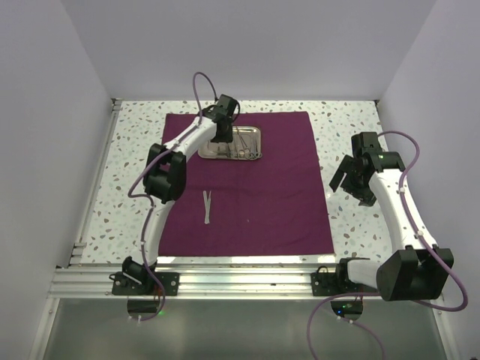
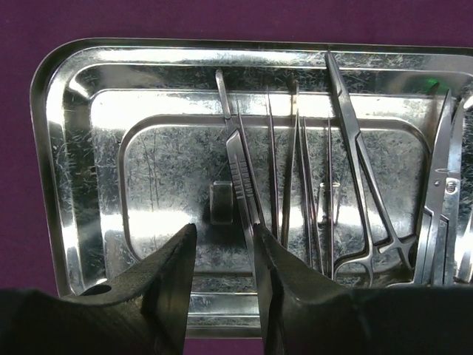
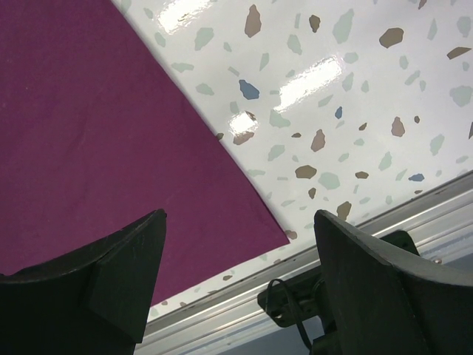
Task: Open and lay out the surgical kit
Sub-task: Pick up the medical item from the container.
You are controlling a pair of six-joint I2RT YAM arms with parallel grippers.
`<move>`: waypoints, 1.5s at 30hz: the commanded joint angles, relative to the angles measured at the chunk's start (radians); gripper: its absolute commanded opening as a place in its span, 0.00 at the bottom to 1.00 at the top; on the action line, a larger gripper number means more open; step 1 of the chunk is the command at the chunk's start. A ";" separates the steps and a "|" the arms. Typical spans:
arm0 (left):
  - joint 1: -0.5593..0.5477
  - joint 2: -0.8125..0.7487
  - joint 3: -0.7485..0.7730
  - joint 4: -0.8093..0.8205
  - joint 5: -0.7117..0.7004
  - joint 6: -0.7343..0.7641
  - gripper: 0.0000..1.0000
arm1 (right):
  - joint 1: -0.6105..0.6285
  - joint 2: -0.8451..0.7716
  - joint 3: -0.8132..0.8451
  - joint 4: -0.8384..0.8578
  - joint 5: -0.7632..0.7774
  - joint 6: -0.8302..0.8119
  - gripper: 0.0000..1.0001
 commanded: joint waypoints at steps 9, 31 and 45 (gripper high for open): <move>0.004 0.083 0.087 0.018 -0.008 0.028 0.40 | 0.002 0.008 0.030 0.000 0.025 -0.013 0.85; 0.094 0.184 0.198 0.122 0.039 0.054 0.39 | 0.002 0.021 0.029 -0.006 0.030 -0.008 0.85; 0.082 0.232 0.199 0.160 0.156 0.053 0.29 | 0.002 0.045 0.046 -0.009 0.028 -0.008 0.84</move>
